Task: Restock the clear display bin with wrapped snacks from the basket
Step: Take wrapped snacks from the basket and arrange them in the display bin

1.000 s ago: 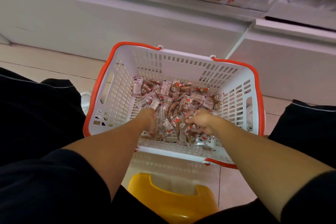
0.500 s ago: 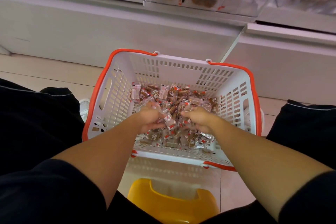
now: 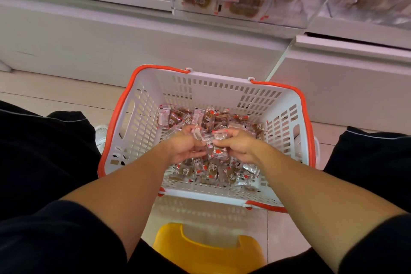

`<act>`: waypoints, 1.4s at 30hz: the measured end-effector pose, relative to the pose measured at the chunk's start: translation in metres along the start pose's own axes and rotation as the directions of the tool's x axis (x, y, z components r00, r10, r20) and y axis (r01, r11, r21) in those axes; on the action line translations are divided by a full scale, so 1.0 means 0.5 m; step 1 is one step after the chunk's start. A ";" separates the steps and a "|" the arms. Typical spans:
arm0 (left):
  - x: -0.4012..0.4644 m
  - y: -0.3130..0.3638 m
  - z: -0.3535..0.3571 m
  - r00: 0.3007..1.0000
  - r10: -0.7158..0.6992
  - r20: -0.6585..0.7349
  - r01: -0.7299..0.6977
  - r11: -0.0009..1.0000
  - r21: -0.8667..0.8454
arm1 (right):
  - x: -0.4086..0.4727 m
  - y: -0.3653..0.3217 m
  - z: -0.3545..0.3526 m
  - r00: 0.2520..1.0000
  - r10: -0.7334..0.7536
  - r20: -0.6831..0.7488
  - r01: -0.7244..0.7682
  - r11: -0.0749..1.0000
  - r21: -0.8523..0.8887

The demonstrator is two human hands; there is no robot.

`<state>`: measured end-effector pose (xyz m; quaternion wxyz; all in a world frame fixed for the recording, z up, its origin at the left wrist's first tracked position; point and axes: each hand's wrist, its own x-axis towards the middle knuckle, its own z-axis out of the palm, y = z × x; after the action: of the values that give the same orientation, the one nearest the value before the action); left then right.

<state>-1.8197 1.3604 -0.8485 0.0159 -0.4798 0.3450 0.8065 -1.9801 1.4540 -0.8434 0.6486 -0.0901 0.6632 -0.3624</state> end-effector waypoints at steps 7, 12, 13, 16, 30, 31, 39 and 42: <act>-0.014 0.017 0.009 0.987 0.023 0.156 -0.031 0.998 0.052 | -0.008 -0.010 0.010 0.999 0.007 0.045 -0.012 0.992 0.122; -0.015 0.032 0.025 0.990 -0.003 0.143 0.002 1.000 0.009 | -0.018 -0.027 0.012 0.998 -0.009 0.056 -0.002 0.980 0.197; -0.019 0.036 0.028 0.990 -0.009 0.139 0.009 1.000 0.004 | -0.017 -0.030 0.012 0.997 -0.029 0.065 0.016 0.982 0.187; -0.025 0.036 0.033 0.992 -0.030 0.120 0.040 0.996 -0.076 | -0.018 -0.037 0.013 0.993 -0.096 0.063 0.089 0.991 0.095; -0.052 0.054 0.023 0.941 -0.135 0.310 0.141 0.990 0.003 | -0.053 -0.082 0.000 0.960 -0.231 0.160 0.277 0.870 -0.407; -0.057 0.061 0.022 0.934 -0.151 0.324 0.142 0.989 0.053 | -0.058 -0.086 0.000 0.955 -0.221 0.197 0.288 0.847 -0.447; -0.122 0.182 0.083 0.980 0.029 0.196 -0.124 0.863 0.490 | -0.165 -0.238 0.006 0.866 -0.395 0.306 0.481 0.499 -0.721; -0.193 0.258 0.113 0.959 0.137 0.249 -0.268 0.726 0.634 | -0.245 -0.317 0.007 0.772 -0.519 0.368 0.586 0.354 -0.729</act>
<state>-1.8567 1.3239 -0.6858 0.1283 -0.3252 0.6553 0.6696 -2.0149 1.4108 -0.6510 0.3944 -0.6074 0.6573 -0.2083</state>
